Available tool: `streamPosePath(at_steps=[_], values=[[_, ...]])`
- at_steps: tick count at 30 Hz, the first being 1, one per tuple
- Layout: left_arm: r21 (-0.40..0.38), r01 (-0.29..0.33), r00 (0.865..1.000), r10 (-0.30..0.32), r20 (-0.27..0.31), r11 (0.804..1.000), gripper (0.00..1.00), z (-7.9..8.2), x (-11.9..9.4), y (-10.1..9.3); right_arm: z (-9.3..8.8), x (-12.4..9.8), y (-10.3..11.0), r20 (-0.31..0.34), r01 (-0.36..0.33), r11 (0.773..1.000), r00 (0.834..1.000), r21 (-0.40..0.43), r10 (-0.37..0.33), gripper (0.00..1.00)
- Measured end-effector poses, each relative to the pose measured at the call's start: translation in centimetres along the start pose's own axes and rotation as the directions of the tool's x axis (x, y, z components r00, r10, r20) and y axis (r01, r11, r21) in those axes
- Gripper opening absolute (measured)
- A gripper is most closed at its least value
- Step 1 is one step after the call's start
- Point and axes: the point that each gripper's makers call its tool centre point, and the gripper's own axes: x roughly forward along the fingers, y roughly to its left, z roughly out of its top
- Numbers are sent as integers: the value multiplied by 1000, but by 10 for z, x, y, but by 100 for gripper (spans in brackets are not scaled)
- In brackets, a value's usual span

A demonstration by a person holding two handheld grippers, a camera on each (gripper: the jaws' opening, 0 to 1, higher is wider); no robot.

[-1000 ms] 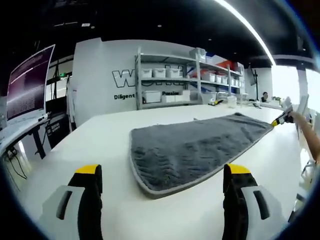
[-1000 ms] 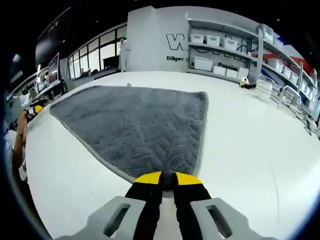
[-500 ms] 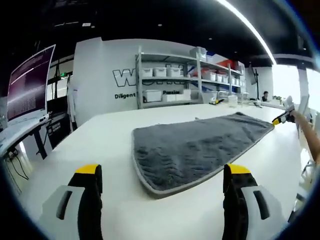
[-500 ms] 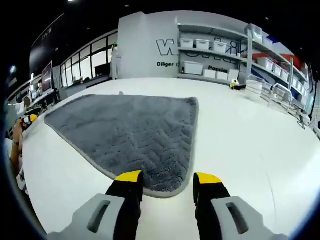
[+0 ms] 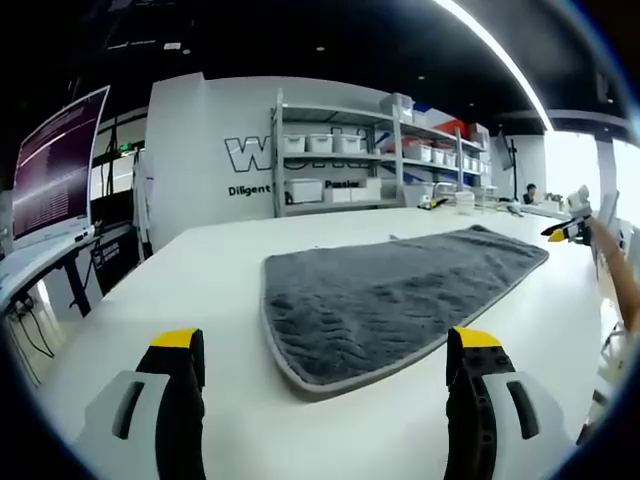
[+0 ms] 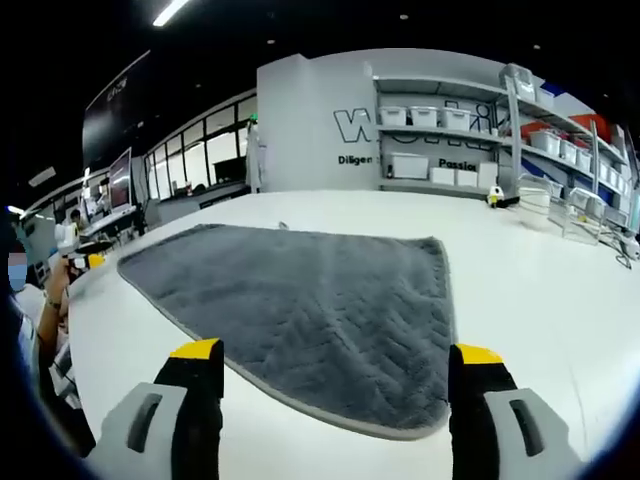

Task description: Open the folded towel by lifting each exposed corner and separating the folded layers until the towel lies flat within the target outline without major curled edges

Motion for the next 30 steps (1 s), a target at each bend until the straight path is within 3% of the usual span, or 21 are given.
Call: streamPosePath(at_steps=[14,22,24,30], values=[[47,26,999,-25,-27,999,99,15,22,0,24,45,79,-6,-149,973,989,-174,150,99],[72,31,999,-28,-34,997,99,28,37,9,26,71,87,-30,-191,963,982,-191,189,99],[99,37,999,-36,-13,994,99,46,43,11,28,76,90,-27,-201,960,980,-197,199,99],[125,42,999,-41,-5,991,99,70,63,20,25,86,100,-46,-226,946,974,-231,222,99]])
